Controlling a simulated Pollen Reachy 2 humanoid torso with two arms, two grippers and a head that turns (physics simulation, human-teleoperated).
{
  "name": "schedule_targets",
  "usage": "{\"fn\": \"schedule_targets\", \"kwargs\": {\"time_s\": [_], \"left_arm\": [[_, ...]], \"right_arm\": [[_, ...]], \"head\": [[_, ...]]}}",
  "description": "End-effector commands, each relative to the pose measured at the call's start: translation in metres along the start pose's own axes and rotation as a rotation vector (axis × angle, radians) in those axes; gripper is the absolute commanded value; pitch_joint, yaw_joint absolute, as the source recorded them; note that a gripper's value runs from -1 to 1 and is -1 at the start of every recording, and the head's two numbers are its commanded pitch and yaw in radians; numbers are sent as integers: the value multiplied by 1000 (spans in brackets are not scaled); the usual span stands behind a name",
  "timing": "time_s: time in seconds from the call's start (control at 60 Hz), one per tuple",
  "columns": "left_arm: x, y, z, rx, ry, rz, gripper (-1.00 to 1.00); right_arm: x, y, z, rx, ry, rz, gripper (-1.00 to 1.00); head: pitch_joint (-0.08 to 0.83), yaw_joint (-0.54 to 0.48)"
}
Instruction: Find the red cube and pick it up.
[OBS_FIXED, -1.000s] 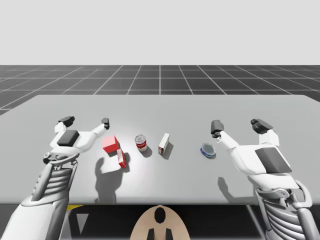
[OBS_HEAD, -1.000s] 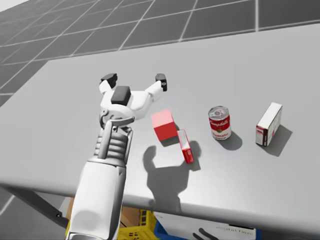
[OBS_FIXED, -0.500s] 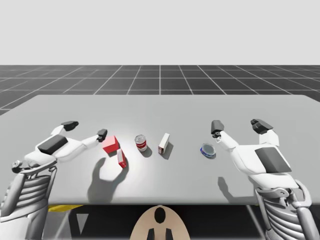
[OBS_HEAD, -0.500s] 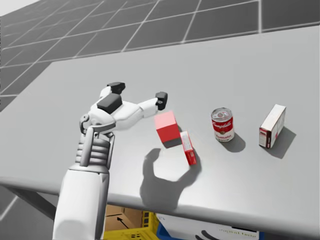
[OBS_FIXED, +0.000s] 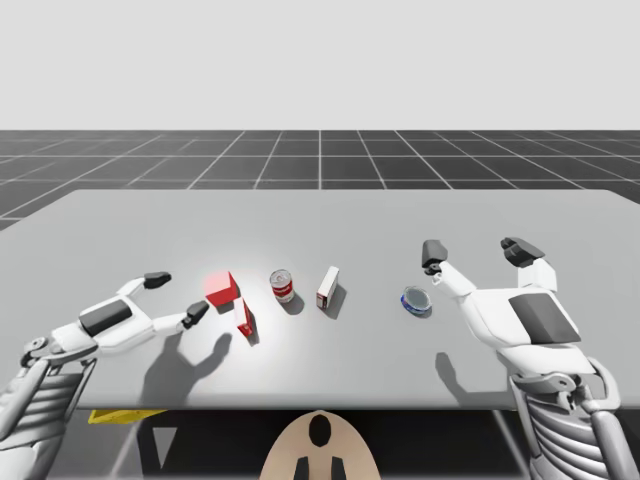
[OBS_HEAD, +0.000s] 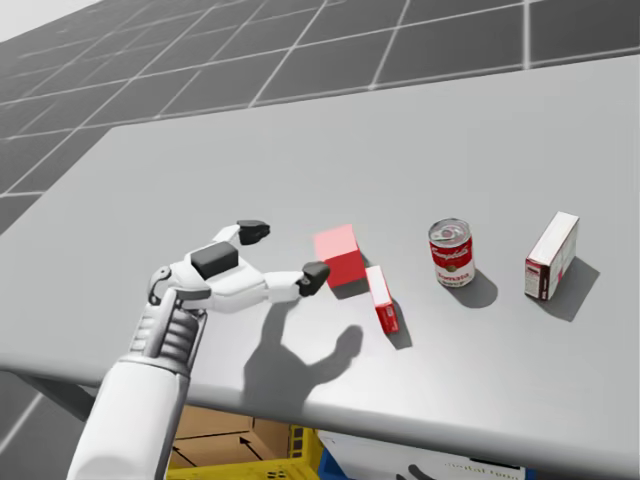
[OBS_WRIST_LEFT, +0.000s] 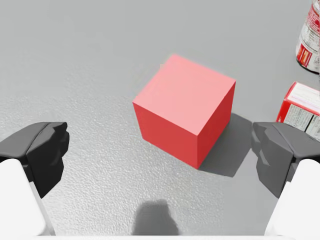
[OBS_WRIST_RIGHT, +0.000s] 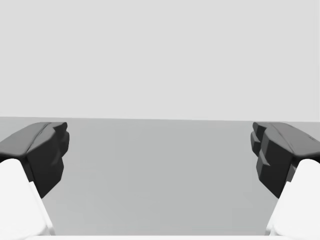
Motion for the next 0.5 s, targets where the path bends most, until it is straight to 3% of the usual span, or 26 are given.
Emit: {"fn": "schedule_targets", "kwargs": {"time_s": [0.017, 0.2, 0.5], "left_arm": [[-12, 6, -16, -91, 47, -29, -1000], [-14, 8, -39, -130, 81, -18, -1000], [-15, 6, -72, -140, 127, -44, -1000]], "right_arm": [[-1, 0, 0, 0, 0, -7, -1000], [-1, 0, 0, 3, -2, -7, -1000], [0, 0, 0, 4, -2, -8, -1000]], "head": [[621, 421], [624, 417], [630, 411]]}}
